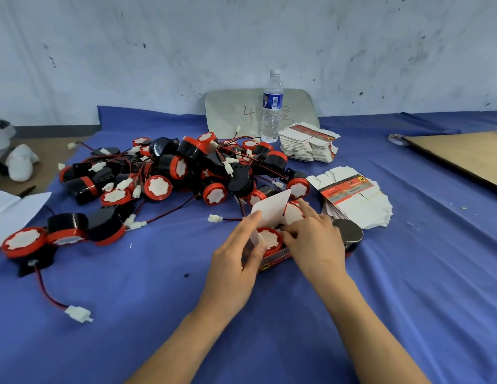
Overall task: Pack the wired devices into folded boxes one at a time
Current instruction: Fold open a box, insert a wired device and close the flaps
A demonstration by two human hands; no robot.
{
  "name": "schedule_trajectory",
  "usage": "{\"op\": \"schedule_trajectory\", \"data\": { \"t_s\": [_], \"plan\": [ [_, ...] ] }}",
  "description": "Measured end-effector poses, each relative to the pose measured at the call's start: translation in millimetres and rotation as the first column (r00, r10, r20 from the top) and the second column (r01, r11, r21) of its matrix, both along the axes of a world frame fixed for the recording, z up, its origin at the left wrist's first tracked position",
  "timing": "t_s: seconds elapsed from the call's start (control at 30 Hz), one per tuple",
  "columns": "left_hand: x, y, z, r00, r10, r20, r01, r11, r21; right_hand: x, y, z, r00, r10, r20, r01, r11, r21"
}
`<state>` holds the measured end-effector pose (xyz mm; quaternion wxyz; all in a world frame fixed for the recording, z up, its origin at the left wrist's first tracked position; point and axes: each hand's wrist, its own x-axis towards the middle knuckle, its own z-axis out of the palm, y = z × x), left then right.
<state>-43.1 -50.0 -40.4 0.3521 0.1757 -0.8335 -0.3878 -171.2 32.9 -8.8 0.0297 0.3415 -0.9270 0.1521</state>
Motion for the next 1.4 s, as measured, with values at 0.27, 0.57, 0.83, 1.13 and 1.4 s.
{"op": "schedule_trajectory", "data": {
  "t_s": [0.27, 0.57, 0.83, 1.13, 1.4],
  "plan": [
    [-1, -2, -1, 1.000, 0.020, 0.012, -0.021, 1.000, 0.015, -3, -1, -6, 0.998, 0.052, 0.027, -0.052, 0.999, -0.008],
    [-2, -7, -2, 0.997, -0.006, 0.076, 0.005, 1.000, 0.022, 1, 9, -14, 0.979, 0.198, -0.048, -0.203, 0.962, -0.180],
    [-5, -7, -4, 0.995, -0.046, 0.090, 0.028, 0.981, 0.194, 9, 8, -19, 0.964, 0.255, -0.075, -0.266, 0.938, -0.221],
    [-5, -5, 1, 0.992, -0.075, 0.098, 0.043, 0.954, 0.295, 2, 11, -19, 0.923, 0.372, 0.102, -0.281, 0.830, -0.482],
    [1, -7, 11, 0.975, -0.215, 0.058, 0.178, 0.910, 0.374, 19, 16, -4, 0.803, 0.582, 0.126, -0.208, 0.472, -0.857]
  ]
}}
